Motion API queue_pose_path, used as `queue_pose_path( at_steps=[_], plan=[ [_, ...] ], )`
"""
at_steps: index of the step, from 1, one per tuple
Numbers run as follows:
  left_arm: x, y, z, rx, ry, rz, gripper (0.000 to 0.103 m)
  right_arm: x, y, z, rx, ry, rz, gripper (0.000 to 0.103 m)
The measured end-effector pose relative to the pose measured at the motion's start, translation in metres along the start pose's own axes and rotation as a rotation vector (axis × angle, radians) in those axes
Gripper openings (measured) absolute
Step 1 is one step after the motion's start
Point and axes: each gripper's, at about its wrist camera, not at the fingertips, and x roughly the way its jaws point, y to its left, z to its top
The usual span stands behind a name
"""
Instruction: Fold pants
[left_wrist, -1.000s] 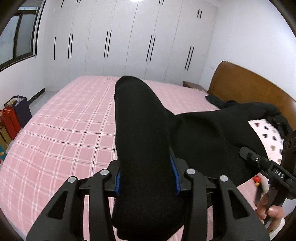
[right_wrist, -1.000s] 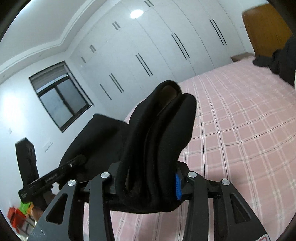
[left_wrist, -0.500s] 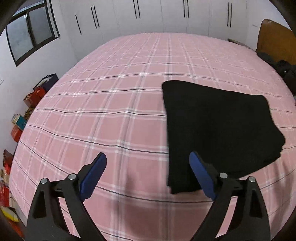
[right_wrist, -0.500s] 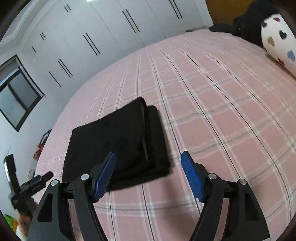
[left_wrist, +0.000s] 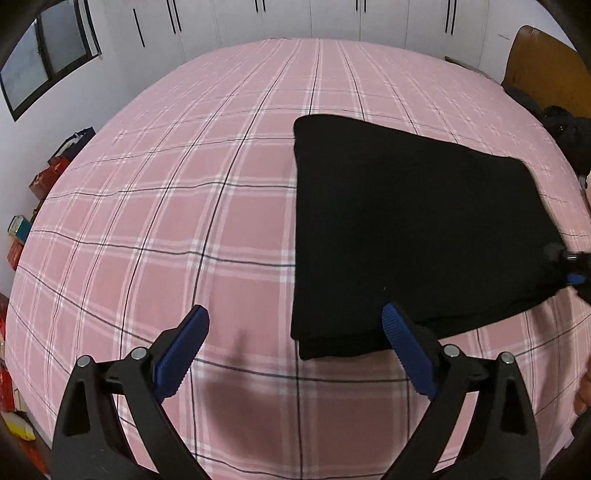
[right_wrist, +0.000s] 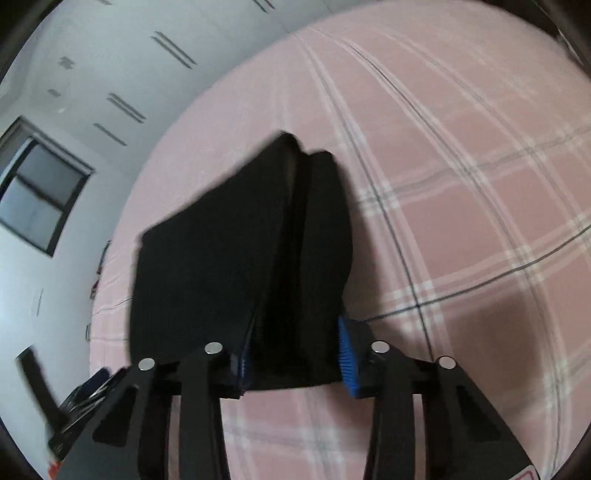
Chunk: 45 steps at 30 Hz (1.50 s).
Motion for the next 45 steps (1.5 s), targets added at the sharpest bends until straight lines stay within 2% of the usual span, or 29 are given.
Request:
queue_pose_path(
  at_steps=[2,4,6,7,11,13,20,22,24,26,29,32,33,35,37,45],
  plan=[
    [0.001,0.002,-0.004,-0.005,0.006,-0.016,0.093,0.0,0.0,-0.011,-0.029,-0.01,-0.041,0.035],
    [0.007,0.003,-0.006,-0.012,0.028,-0.023,0.093,0.024,-0.018,-0.02,-0.017,0.048,-0.097,0.046],
    [0.009,0.001,-0.01,-0.012,0.06,-0.023,0.093,0.013,-0.029,-0.022,0.08,0.013,-0.037,0.048],
    [0.007,0.0,-0.012,-0.005,0.066,-0.024,0.093,-0.001,-0.028,-0.024,0.109,-0.014,-0.034,0.051],
    [-0.007,-0.002,-0.023,0.032,0.043,-0.003,0.093,-0.045,-0.006,-0.045,0.012,-0.124,-0.12,0.051],
    [-0.014,-0.004,-0.026,0.039,0.035,0.006,0.093,-0.062,0.002,-0.063,-0.031,-0.148,-0.187,0.058],
    [-0.046,-0.007,-0.043,0.043,0.001,0.005,0.093,-0.098,0.017,-0.117,-0.114,-0.188,-0.34,0.07],
    [-0.058,-0.008,-0.052,0.057,-0.021,0.017,0.093,-0.105,0.022,-0.13,-0.161,-0.223,-0.384,0.077],
    [-0.068,-0.008,-0.069,0.082,-0.039,0.032,0.095,-0.114,0.03,-0.151,-0.216,-0.257,-0.424,0.079],
    [-0.072,-0.007,-0.089,0.101,-0.049,0.037,0.098,-0.118,0.034,-0.177,-0.253,-0.271,-0.442,0.086],
    [-0.071,-0.004,-0.117,0.113,-0.049,0.051,0.098,-0.11,0.033,-0.192,-0.237,-0.195,-0.439,0.086],
    [-0.063,0.0,-0.143,0.085,-0.021,0.061,0.098,-0.107,0.032,-0.196,-0.235,-0.167,-0.451,0.086],
    [-0.064,0.005,-0.145,0.033,0.0,0.044,0.098,-0.105,0.03,-0.196,-0.229,-0.157,-0.457,0.086],
    [-0.077,0.01,-0.143,-0.016,-0.066,0.003,0.098,-0.105,0.028,-0.197,-0.217,-0.154,-0.465,0.086],
    [-0.078,0.011,-0.143,-0.036,-0.077,0.025,0.098,-0.107,0.028,-0.197,-0.216,-0.159,-0.466,0.086],
    [-0.074,0.014,-0.144,-0.049,-0.047,-0.004,0.098,-0.101,0.035,-0.196,-0.239,-0.147,-0.46,0.086]
  ],
)
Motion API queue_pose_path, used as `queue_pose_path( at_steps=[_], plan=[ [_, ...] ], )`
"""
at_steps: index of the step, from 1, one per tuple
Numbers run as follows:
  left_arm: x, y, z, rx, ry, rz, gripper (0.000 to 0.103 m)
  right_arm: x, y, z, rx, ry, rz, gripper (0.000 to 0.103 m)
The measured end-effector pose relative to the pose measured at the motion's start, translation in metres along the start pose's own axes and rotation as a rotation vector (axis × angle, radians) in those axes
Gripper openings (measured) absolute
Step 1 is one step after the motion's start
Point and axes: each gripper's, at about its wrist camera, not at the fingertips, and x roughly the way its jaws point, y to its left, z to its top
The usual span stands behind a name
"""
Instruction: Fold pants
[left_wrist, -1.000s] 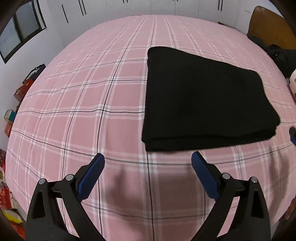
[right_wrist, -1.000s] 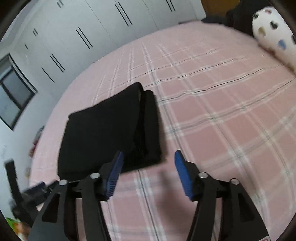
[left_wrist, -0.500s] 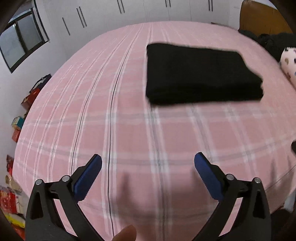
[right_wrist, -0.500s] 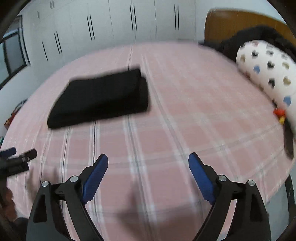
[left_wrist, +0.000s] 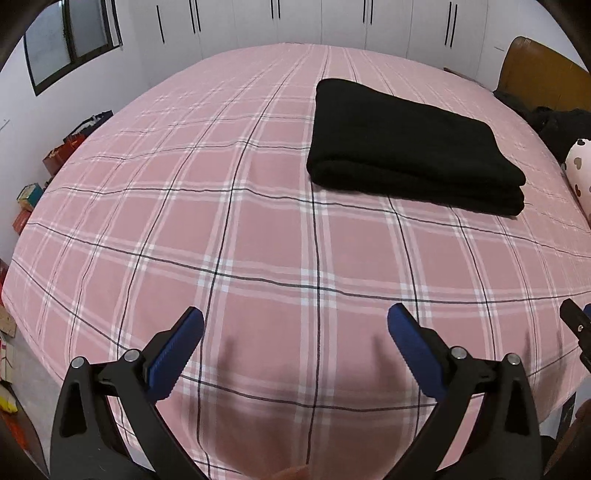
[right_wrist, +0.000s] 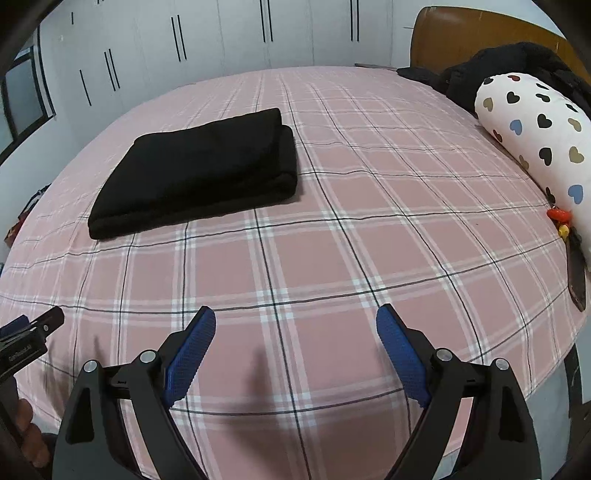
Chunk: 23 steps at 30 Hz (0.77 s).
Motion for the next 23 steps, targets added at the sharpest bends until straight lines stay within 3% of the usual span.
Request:
queue_pose_path(
  at_steps=[5,13,23],
  plan=[
    [0.005,-0.004,-0.001,0.017,0.018,-0.001,0.098,0.001,0.007,0.0,-0.018,0.004,0.001,0.086],
    [-0.006,-0.02,-0.005,0.081,-0.055,0.004,0.098,0.003,0.002,0.001,0.028,0.013,0.018,0.086],
    [-0.005,-0.047,-0.014,0.212,-0.034,0.016,0.098,0.003,0.0,0.001,0.04,0.014,0.024,0.086]
  ],
)
